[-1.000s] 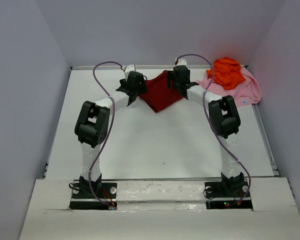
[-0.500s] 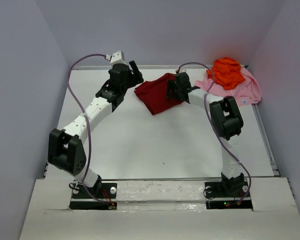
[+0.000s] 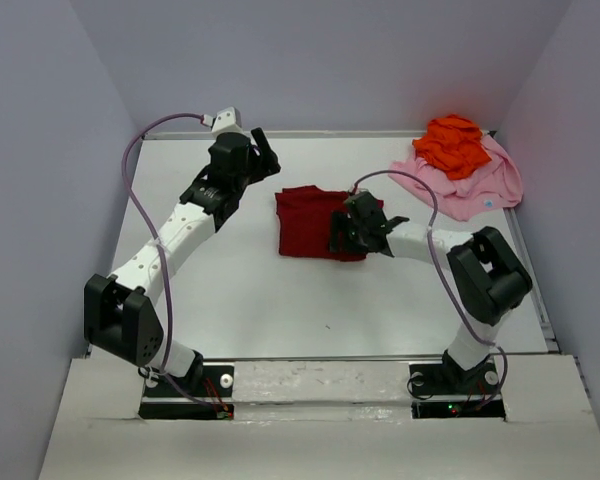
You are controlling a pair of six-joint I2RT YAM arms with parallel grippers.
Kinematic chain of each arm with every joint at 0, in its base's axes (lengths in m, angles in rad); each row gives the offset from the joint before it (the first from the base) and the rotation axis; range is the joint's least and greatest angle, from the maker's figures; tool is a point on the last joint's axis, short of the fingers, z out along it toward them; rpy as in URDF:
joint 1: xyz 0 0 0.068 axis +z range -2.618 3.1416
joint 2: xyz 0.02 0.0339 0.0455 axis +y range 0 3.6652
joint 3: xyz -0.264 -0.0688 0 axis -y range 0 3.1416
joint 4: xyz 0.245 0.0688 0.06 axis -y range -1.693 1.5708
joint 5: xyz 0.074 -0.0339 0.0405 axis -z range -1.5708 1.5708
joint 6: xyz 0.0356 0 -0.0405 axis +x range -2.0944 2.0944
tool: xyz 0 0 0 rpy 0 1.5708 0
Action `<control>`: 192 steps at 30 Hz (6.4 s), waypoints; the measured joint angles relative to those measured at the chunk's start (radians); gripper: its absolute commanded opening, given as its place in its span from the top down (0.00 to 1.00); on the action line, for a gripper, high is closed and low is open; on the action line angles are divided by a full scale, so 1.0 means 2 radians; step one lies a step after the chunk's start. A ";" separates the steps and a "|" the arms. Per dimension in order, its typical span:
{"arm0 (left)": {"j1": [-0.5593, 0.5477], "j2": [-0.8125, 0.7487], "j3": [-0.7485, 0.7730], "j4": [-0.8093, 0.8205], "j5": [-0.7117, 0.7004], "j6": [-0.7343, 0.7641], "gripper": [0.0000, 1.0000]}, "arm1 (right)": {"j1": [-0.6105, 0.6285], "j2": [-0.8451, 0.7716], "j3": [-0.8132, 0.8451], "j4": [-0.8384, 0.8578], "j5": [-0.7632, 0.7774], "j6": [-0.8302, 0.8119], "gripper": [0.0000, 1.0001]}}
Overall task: Fold and stack the t-shirts
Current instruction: Smooth out the square-folded T-shirt at the center of the board.
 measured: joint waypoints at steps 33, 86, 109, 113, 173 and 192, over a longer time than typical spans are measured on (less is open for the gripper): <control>-0.018 -0.003 -0.126 0.040 0.022 -0.018 0.18 | -0.027 0.036 0.120 -0.063 0.184 -0.081 0.19; -0.022 -0.003 -0.134 0.058 0.031 -0.018 0.18 | -0.046 -0.136 0.058 -0.181 0.115 -0.036 1.00; -0.031 -0.002 -0.130 0.058 0.039 -0.019 0.18 | -0.046 -0.043 0.002 -0.189 0.185 -0.006 0.40; -0.032 0.002 -0.129 0.059 0.040 -0.019 0.18 | -0.046 -0.064 0.023 -0.197 0.188 -0.014 0.39; -0.046 0.026 -0.128 0.057 0.039 -0.018 0.18 | -0.057 0.089 0.234 -0.142 0.157 -0.097 1.00; -0.066 0.027 -0.128 0.059 0.038 -0.019 0.18 | -0.079 0.135 0.276 -0.131 0.160 -0.123 0.35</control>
